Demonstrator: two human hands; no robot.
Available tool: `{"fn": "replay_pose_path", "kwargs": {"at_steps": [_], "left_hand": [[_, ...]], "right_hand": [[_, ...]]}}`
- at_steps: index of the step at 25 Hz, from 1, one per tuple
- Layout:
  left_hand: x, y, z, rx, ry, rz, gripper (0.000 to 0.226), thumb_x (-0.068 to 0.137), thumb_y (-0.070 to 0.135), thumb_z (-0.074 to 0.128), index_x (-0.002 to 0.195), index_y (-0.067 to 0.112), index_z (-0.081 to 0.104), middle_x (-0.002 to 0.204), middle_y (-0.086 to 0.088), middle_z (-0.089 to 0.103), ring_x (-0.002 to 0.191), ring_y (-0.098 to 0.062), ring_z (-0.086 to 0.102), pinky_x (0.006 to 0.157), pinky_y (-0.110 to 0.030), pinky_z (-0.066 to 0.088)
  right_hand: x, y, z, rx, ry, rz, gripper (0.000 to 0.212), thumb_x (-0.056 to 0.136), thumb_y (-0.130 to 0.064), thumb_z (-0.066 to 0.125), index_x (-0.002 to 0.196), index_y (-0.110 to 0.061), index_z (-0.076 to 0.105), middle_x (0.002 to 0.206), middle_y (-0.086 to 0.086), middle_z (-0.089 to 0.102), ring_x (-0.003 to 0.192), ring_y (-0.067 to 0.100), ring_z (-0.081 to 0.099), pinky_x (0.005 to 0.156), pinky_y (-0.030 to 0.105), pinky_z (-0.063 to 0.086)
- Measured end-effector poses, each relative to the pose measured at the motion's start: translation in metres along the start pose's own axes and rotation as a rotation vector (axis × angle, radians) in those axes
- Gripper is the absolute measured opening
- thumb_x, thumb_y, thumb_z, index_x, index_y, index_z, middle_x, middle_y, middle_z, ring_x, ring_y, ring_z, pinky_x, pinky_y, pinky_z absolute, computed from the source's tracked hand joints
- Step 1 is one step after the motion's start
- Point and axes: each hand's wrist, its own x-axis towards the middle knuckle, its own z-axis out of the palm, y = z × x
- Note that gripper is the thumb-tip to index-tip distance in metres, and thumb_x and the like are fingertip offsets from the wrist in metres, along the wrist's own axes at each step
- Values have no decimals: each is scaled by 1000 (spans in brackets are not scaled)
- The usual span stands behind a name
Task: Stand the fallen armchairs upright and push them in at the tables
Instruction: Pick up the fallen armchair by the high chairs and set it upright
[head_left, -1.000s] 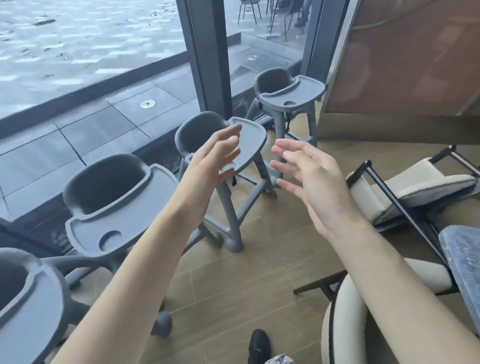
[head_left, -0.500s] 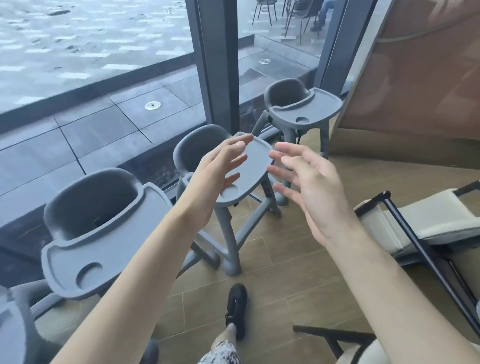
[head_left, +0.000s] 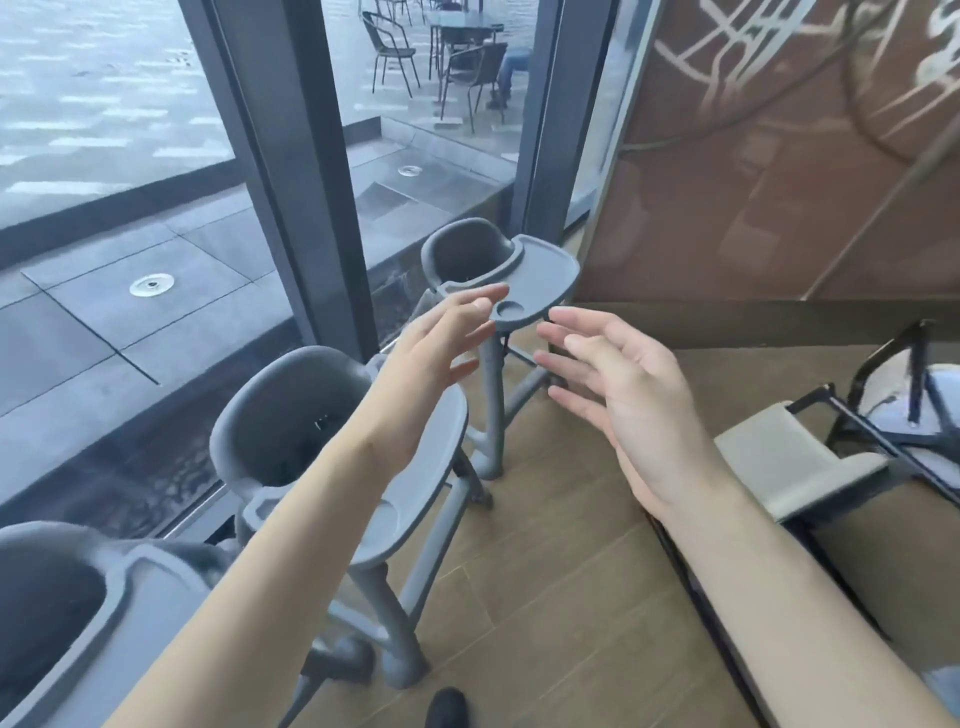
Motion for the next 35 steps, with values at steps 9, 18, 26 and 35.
{"fn": "replay_pose_path", "kwargs": {"at_steps": [9, 18, 26, 35], "left_hand": [[116, -22, 35, -4, -223, -22, 42, 94, 49, 46, 128, 36, 68, 135, 23, 63, 126, 1, 58, 107, -34, 44], [242, -48, 113, 48, -381, -53, 40, 95, 52, 46, 125, 42, 69, 133, 27, 62, 127, 0, 58, 106, -36, 45], [367, -61, 249, 63, -540, -106, 37, 100, 45, 44, 129, 37, 67, 136, 22, 63, 128, -2, 58, 112, -41, 41], [445, -85, 356, 86, -597, -149, 36, 98, 43, 49, 131, 41, 64, 135, 21, 63, 126, -2, 59, 109, -39, 44]], "right_hand": [[75, -3, -53, 5, 234, 20, 24, 101, -19, 53, 116, -24, 70, 116, -8, 74, 106, 8, 70, 100, 41, 52], [166, 8, -136, 62, 355, 19, 25, 101, -16, 50, 113, -24, 71, 116, -7, 74, 106, 7, 70, 101, 42, 52], [251, 6, -270, 147, 507, 4, 27, 101, -15, 49, 112, -22, 73, 115, -7, 74, 106, 8, 70, 101, 42, 52], [301, 19, -358, 217, 667, 3, 28, 100, -15, 48, 109, -23, 74, 114, -9, 74, 104, 4, 70, 100, 40, 52]]}}
